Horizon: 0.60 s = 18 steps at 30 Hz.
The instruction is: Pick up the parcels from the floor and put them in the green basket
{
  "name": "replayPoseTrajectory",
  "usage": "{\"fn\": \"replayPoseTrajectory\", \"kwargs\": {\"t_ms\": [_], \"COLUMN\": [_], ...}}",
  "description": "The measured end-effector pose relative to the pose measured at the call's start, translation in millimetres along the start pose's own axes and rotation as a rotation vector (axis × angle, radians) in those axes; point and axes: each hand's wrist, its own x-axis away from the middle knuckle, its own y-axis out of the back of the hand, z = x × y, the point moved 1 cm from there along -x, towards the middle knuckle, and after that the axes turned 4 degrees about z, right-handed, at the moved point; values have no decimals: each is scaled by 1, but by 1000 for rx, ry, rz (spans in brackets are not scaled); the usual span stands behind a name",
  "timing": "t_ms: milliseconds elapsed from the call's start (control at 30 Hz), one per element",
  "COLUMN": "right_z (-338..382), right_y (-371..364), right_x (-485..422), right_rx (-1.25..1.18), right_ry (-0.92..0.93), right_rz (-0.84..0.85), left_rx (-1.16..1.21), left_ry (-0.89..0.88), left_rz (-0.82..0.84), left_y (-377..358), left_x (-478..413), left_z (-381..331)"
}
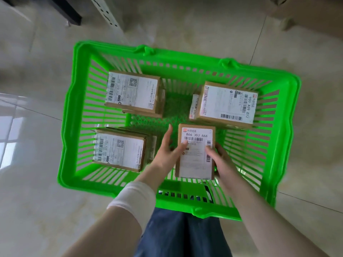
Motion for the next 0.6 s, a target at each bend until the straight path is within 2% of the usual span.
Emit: {"fn": "replayPoseTrajectory", "kwargs": {"t_ms": [167,433,600], "right_z": [11,9,-7], "right_y": [6,14,12], "right_x": [-10,-1,16], "right_rx": [67,86,-172], "right_ry": [49,23,-60], "right_rz": [71,128,-122], "left_rx": [-58,-157,-103], "left_ry": [2,5,-2], "left_rz": [-31,-89,-169], "left_y": [8,10,10], "left_x": [-19,-12,-4], "left_z": [-21,-17,-8]}}
